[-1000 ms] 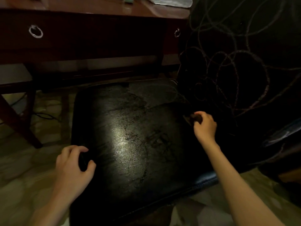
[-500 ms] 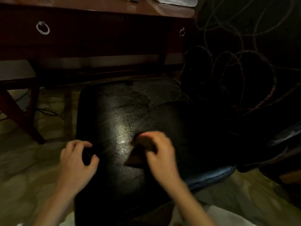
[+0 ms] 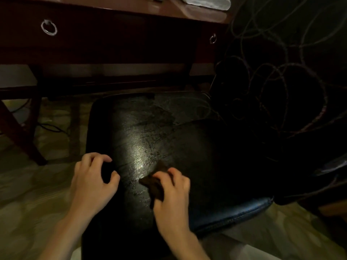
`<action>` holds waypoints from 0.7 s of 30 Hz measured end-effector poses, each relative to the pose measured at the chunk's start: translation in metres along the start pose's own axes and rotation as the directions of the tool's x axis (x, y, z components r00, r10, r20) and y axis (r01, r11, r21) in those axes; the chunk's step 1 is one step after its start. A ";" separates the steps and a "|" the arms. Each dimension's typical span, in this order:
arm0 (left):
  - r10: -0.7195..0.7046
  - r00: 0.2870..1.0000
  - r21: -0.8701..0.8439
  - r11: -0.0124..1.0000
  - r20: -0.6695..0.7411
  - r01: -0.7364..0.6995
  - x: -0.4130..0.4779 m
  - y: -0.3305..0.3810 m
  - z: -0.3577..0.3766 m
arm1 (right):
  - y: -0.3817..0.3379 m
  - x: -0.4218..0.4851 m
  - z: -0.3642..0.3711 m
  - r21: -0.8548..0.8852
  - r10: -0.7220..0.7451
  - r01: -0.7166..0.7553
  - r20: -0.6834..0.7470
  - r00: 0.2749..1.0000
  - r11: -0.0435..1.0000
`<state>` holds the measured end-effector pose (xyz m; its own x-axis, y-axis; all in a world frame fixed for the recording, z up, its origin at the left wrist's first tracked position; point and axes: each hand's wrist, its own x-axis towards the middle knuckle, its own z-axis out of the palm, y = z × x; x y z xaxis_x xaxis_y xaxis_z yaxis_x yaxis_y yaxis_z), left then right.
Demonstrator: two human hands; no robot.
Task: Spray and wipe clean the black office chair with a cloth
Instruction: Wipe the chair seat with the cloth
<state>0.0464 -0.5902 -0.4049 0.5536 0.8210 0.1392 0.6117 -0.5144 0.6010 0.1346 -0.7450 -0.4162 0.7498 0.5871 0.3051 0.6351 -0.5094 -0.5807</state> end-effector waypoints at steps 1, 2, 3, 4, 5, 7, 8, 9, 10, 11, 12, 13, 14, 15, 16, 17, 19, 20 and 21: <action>0.002 1.000 -0.005 1.000 -0.004 -0.002 0.002 0.000 0.000 | 0.001 0.009 -0.001 0.062 0.000 -0.004 0.063 0.998 0.998; 0.003 1.000 -0.009 1.000 -0.002 -0.003 0.003 0.000 0.001 | 0.008 0.021 -0.006 0.104 0.025 -0.030 0.055 0.998 0.994; 0.005 1.000 -0.008 1.000 0.003 -0.005 0.005 0.000 0.001 | 0.020 0.035 -0.013 0.133 0.067 -0.064 -0.013 0.998 0.989; 0.012 1.000 -0.004 1.000 0.006 -0.012 0.006 0.000 0.001 | 0.035 0.051 -0.022 0.142 0.123 -0.107 -0.108 0.986 0.984; 0.019 1.000 -0.001 1.000 0.008 -0.019 0.008 -0.002 0.002 | 0.052 0.069 -0.031 0.133 0.205 -0.180 -0.203 0.958 0.975; 0.018 1.000 0.000 1.000 0.021 -0.018 0.009 -0.003 0.002 | 0.085 0.103 -0.049 0.126 0.419 -0.401 -0.328 0.846 0.907; 0.012 0.999 -0.008 1.000 0.032 -0.011 0.010 -0.004 0.002 | 0.098 0.120 -0.055 0.146 0.539 -0.524 -0.353 0.765 0.839; 0.008 0.999 -0.021 1.000 0.041 -0.008 0.012 -0.005 0.001 | 0.108 0.136 -0.057 0.177 0.646 -0.631 -0.362 0.672 0.756; 0.010 0.999 -0.035 0.999 0.050 -0.008 0.014 -0.005 0.000 | 0.113 0.152 -0.056 0.195 0.716 -0.703 -0.361 0.597 0.684; 0.014 0.998 -0.047 0.999 0.057 -0.011 0.016 -0.006 0.000 | 0.116 0.166 -0.051 0.193 0.751 -0.745 -0.362 0.552 0.639; 0.012 0.998 -0.055 0.998 0.065 -0.008 0.019 -0.007 0.000 | 0.117 0.180 -0.046 0.173 0.763 -0.767 -0.365 0.533 0.618; 0.006 0.998 -0.062 0.998 0.069 -0.001 0.021 -0.008 0.001 | 0.118 0.193 -0.040 0.148 0.763 -0.776 -0.367 0.532 0.613; 0.002 0.998 -0.064 0.998 0.065 0.002 0.023 -0.008 0.003 | 0.117 0.206 -0.036 0.128 0.764 -0.784 -0.367 0.531 0.607; 0.009 0.998 -0.057 0.998 0.059 -0.006 0.024 -0.009 0.004 | 0.115 0.219 -0.032 0.114 0.772 -0.799 -0.368 0.519 0.591; 0.019 0.999 -0.044 0.999 0.051 -0.017 0.024 -0.008 0.005 | 0.113 0.232 -0.030 0.102 0.785 -0.818 -0.371 0.497 0.566; 0.031 0.998 -0.027 0.999 0.050 -0.030 0.024 -0.009 0.007 | 0.111 0.244 -0.027 0.092 0.798 -0.837 -0.373 0.473 0.539; 0.067 0.997 -0.020 0.998 0.031 -0.067 0.024 -0.012 0.011 | 0.106 0.266 -0.020 0.074 0.808 -0.850 -0.362 0.465 0.522; 0.074 0.997 -0.026 0.997 0.018 -0.073 0.024 -0.013 0.012 | 0.103 0.275 -0.015 0.062 0.800 -0.841 -0.352 0.486 0.537; 0.076 0.997 -0.033 0.997 0.011 -0.076 0.025 -0.013 0.013 | 0.100 0.282 -0.010 0.046 0.787 -0.826 -0.337 0.517 0.562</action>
<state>0.0593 -0.5666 -0.4194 0.6045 0.7768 0.1763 0.5491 -0.5667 0.6143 0.4118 -0.6369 -0.3806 0.9499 -0.3093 -0.0451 -0.2708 -0.7425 -0.6127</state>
